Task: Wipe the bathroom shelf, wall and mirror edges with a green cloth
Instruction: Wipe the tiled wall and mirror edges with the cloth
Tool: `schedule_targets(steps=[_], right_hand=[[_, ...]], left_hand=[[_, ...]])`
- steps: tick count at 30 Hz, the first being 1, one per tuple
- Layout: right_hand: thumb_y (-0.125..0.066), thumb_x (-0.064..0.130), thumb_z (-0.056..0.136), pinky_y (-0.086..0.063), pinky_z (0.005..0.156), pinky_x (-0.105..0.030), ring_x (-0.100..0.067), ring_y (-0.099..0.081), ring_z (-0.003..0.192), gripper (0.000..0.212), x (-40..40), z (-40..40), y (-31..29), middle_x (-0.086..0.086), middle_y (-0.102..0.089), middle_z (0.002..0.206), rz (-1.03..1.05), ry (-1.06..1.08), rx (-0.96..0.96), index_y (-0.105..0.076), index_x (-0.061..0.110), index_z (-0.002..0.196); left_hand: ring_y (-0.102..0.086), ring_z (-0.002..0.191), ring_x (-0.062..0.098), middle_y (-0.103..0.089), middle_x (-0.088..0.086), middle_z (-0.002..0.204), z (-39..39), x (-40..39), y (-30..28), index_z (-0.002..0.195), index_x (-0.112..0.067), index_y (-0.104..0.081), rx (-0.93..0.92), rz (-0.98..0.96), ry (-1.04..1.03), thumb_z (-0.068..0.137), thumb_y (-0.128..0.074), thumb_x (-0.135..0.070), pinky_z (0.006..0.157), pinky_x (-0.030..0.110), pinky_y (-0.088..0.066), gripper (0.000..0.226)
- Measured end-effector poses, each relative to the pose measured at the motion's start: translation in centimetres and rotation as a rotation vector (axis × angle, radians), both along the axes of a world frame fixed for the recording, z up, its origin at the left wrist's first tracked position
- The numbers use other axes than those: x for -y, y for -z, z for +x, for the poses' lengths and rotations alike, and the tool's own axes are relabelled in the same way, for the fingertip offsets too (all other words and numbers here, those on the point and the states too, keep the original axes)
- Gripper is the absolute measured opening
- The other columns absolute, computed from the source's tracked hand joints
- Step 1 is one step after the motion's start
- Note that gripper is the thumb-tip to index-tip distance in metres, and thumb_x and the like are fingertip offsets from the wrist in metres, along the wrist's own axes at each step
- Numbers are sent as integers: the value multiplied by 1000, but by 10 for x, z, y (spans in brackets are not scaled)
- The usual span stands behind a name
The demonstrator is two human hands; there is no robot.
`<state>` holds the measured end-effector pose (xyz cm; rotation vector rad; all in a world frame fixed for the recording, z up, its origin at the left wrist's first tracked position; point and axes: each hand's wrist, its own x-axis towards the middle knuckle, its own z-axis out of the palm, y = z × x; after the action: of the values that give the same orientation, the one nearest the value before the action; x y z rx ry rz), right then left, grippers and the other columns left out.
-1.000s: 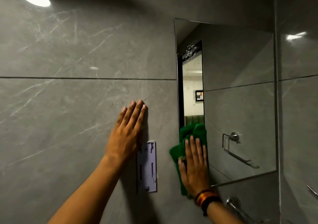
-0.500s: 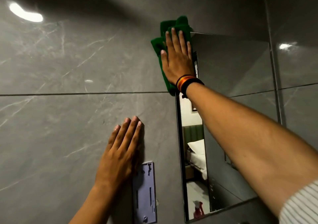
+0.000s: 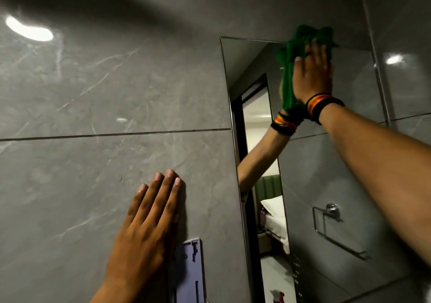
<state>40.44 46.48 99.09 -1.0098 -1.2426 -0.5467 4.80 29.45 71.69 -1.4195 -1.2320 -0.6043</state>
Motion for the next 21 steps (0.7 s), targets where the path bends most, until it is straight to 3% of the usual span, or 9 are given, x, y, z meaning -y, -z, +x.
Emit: schedule_targets(steps=[4, 12, 17, 21], right_hand=[[-25, 35, 104, -8, 127, -45, -29, -12, 155, 60, -32, 51, -16, -11, -17, 167, -68, 6, -144, -22, 7, 157], [-17, 22, 107, 3, 127, -46, -31, -4, 155, 55, -66, 118, -22, -20, -10, 166, -248, 86, -292, -16, -4, 156], [-18, 33, 107, 3, 127, -42, -26, -3, 156, 59, -53, 112, 31, -9, -7, 169, -332, 68, -463, -12, 6, 159], [-24, 37, 106, -1, 127, -44, -28, -7, 156, 60, -44, 104, 112, -8, -10, 168, -301, -31, -546, -14, 9, 159]], left_hand=[[-17, 158, 29, -19, 12, 170, -2, -4, 1, 158, -5, -28, -14, 21, 22, 94, -37, -22, 127, 47, -18, 67], [-17, 158, 29, -17, 10, 171, -4, -12, 3, 159, -7, -25, -10, 72, 41, 94, -43, -20, 129, 48, -15, 69], [-12, 159, 29, -12, 11, 172, -2, -10, 3, 161, -8, -20, 4, 46, 45, 96, -41, -22, 130, 47, -9, 70], [-8, 160, 29, -9, 11, 172, 0, -7, 3, 161, -7, -18, 23, 28, 51, 98, -40, -22, 131, 46, -6, 69]])
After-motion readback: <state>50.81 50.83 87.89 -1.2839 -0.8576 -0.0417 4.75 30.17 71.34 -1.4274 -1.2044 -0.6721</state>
